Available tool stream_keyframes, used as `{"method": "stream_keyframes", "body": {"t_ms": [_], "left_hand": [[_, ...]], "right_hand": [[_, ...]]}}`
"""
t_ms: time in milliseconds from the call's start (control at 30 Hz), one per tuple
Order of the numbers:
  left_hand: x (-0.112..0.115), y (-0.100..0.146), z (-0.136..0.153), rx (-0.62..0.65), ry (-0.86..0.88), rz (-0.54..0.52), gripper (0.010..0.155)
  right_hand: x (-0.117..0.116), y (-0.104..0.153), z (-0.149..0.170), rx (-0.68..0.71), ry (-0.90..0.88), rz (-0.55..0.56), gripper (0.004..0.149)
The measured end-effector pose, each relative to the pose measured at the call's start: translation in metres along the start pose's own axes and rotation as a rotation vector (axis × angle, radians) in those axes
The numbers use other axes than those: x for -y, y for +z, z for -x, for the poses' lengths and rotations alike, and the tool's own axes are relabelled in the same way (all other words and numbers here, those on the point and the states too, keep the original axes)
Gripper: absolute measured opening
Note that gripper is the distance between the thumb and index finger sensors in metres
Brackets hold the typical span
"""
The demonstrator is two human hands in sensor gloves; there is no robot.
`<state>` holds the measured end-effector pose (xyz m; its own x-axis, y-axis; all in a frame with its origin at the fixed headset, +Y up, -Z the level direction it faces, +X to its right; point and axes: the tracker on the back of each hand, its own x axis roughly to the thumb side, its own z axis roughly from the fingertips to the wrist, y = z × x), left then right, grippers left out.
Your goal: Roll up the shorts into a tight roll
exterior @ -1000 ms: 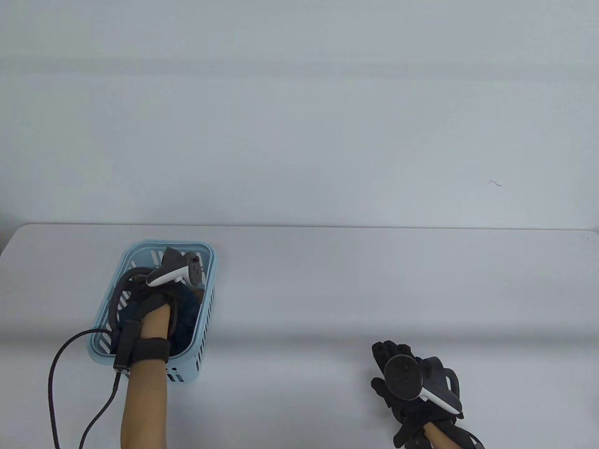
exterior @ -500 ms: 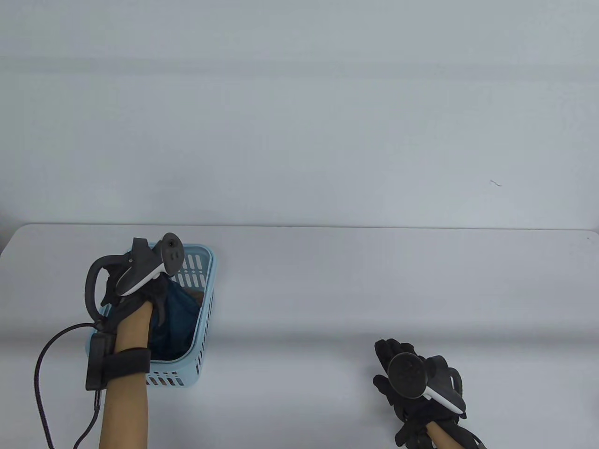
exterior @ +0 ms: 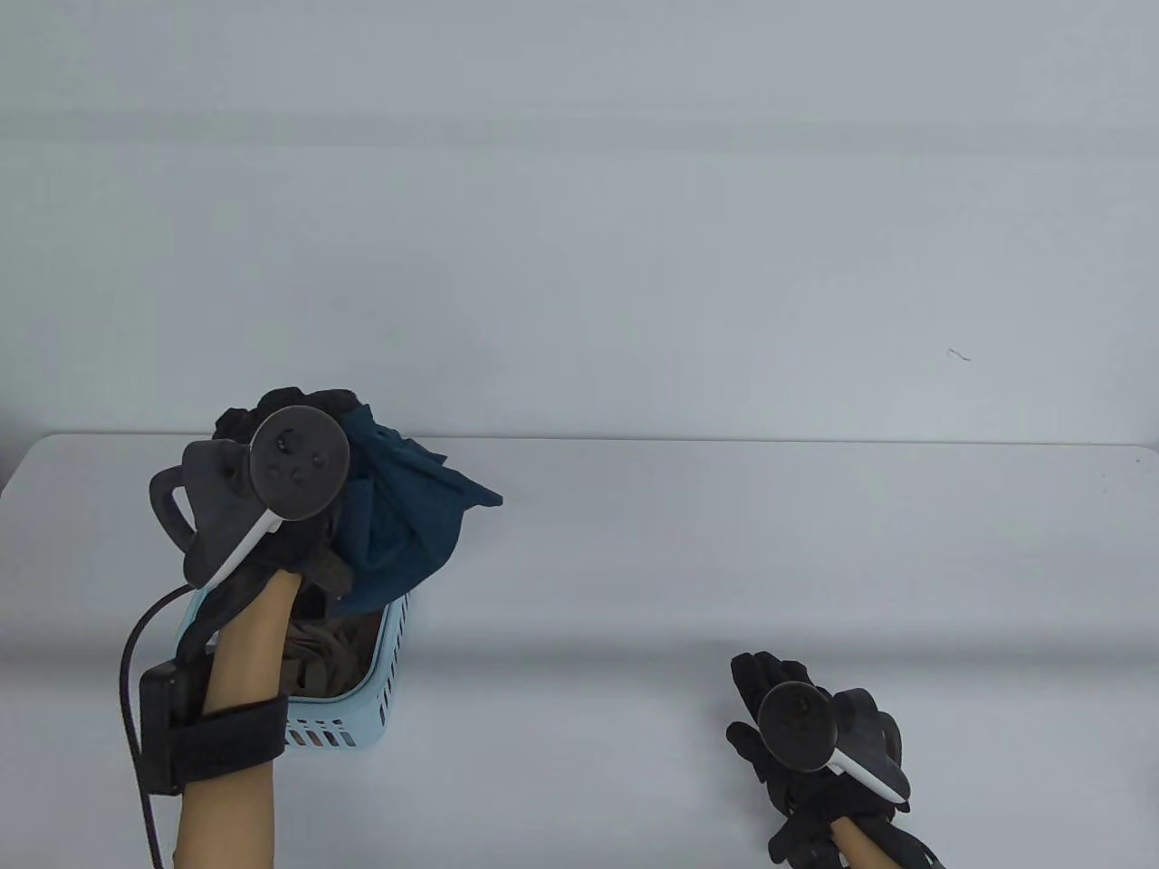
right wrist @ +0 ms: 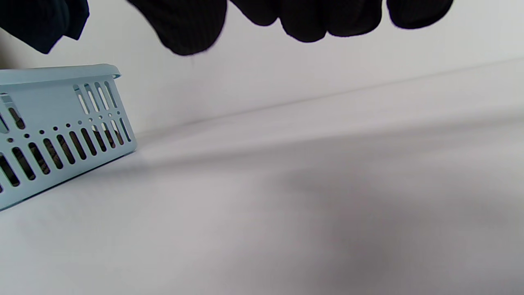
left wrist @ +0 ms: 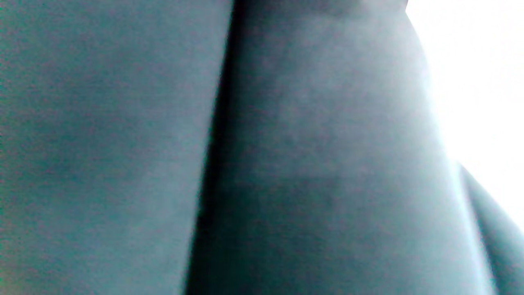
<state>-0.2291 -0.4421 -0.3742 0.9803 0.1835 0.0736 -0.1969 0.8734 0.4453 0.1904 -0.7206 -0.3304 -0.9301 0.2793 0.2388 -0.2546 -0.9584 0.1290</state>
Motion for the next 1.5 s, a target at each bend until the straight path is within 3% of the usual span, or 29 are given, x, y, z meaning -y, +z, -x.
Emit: {"method": "stream_keyframes", "body": {"t_ms": [133, 433, 600, 667, 733, 867, 967, 1233, 1500], "left_hand": [[0.012, 0.008, -0.027, 0.102, 0.141, 0.092, 0.041], [0.097, 0.031, -0.108, 0.340, 0.365, 0.358, 0.041], [0.133, 0.029, -0.112, 0.262, 0.578, 0.389, 0.041], [0.151, 0.028, -0.102, 0.200, 0.497, 0.399, 0.047], [0.169, 0.033, -0.087, 0.115, 0.339, 0.447, 0.061], [0.183, 0.048, -0.078, 0.171, 0.170, 0.448, 0.065], [0.191, 0.061, -0.083, 0.234, 0.145, 0.513, 0.063], [0.219, 0.076, -0.134, 0.377, 0.103, 0.619, 0.062], [0.291, 0.079, -0.212, 0.390, 0.138, 0.795, 0.063]], "right_hand": [[0.000, 0.000, 0.001, -0.001, -0.008, 0.003, 0.069], [0.001, 0.000, 0.003, -0.008, -0.009, 0.002, 0.070], [0.004, 0.001, 0.010, -0.039, -0.018, 0.014, 0.070], [0.005, 0.001, 0.014, -0.058, -0.019, 0.023, 0.070], [0.008, 0.002, 0.017, -0.080, -0.017, 0.028, 0.070], [0.009, 0.001, 0.019, -0.082, -0.036, 0.034, 0.070], [0.007, 0.000, 0.017, -0.075, -0.029, 0.020, 0.070], [0.004, -0.001, 0.014, -0.065, -0.023, 0.004, 0.070], [0.006, 0.000, 0.017, -0.080, -0.033, -0.003, 0.070]]}}
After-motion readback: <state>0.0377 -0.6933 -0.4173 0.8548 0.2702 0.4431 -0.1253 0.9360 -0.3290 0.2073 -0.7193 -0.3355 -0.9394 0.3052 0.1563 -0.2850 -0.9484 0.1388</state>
